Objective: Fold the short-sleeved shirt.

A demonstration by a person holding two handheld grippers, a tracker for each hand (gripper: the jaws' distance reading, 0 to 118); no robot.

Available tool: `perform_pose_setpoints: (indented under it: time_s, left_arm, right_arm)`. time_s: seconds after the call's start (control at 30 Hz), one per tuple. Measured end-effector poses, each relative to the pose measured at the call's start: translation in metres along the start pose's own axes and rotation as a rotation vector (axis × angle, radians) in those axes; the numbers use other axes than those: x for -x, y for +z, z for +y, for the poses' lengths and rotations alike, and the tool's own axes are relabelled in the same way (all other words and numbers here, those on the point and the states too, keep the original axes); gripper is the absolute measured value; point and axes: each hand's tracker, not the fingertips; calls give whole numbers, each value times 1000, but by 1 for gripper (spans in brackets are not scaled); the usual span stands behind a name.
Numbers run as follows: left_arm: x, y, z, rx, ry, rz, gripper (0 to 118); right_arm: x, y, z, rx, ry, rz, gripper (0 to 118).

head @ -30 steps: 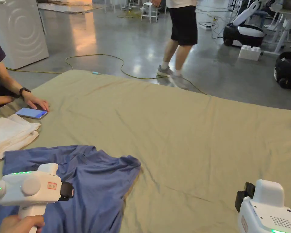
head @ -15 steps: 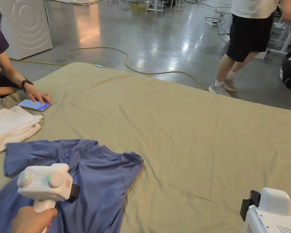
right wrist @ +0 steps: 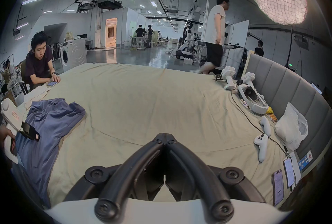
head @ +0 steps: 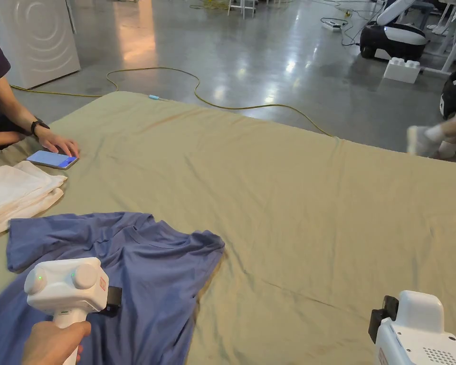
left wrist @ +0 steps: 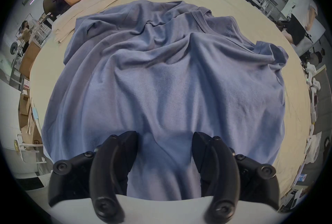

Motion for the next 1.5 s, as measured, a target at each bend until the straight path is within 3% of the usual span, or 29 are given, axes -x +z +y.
perform_pose_setpoints:
  time_s: [0.07, 0.13, 0.2, 0.33, 0.57, 0.8, 1.03, 1.2, 1.5]
  left_arm:
    - [-8, 2, -4, -20, -37, 9, 60]
    - [-19, 5, -8, -41, -82, 13, 19]
    - [-26, 0, -14, -49, -133, 54, 9]
    - [-13, 7, -20, -97, -64, -17, 5]
    - [23, 64, -28, -354, 87, -225, 5]
    - [16, 137, -16, -576, 69, -345, 4]
    - [-35, 234, 20, -782, -124, -463, 4]
    - [-112, 305, 16, -863, -297, -572, 4]
    - [-262, 306, -18, -787, -519, -829, 4]
  right_arm:
    - [0, -1, -1, 3, -3, 1, 0]
    - [1, -1, -2, 5, -6, 4, 0]
    - [1, -1, -4, 5, -8, 5, 0]
    - [-1, 1, -6, 6, -17, 5, 0]
    - [-8, 7, -4, -11, -35, -1, 0]
    - [-16, 17, 3, -57, -47, -10, 0]
    - [-33, 33, 16, -119, -85, -32, 0]
    - [-54, 50, 27, -168, -121, -61, 0]
    - [-103, 84, 22, -222, -158, -153, 0]
